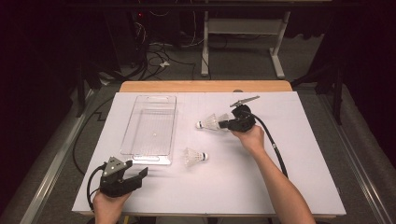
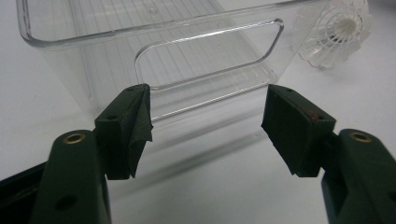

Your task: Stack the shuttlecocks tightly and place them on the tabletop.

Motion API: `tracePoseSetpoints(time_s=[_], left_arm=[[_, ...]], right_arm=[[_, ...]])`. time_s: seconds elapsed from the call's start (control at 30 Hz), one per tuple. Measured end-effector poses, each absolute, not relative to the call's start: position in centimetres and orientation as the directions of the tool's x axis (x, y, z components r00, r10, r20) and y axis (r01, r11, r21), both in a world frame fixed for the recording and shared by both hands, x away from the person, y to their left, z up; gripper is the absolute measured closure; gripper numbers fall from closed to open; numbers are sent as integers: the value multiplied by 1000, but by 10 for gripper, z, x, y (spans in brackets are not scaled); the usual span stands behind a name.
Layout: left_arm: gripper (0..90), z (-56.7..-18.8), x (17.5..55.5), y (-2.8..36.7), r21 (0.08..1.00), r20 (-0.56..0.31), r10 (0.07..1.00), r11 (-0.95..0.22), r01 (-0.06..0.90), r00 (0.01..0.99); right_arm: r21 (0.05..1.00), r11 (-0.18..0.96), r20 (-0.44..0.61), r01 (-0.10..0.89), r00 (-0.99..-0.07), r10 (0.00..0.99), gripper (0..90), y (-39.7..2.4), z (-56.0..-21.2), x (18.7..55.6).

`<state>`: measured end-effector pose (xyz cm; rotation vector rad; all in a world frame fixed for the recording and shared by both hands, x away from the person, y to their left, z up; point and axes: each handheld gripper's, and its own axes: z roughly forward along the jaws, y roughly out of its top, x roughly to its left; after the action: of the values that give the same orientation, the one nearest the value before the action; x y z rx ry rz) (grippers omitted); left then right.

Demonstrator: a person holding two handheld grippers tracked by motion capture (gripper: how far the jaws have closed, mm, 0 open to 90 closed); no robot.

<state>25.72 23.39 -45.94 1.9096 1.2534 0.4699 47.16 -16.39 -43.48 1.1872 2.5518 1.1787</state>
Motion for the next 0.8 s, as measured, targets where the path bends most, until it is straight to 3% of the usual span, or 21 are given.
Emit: tracePoseSetpoints(time_s=[0.8], left_arm=[[336, -459, 257, 233, 775, -107, 886, -210, 596, 452]], right_arm=[[683, 415, 246, 601, -724, 645, 900, -152, -442, 469]])
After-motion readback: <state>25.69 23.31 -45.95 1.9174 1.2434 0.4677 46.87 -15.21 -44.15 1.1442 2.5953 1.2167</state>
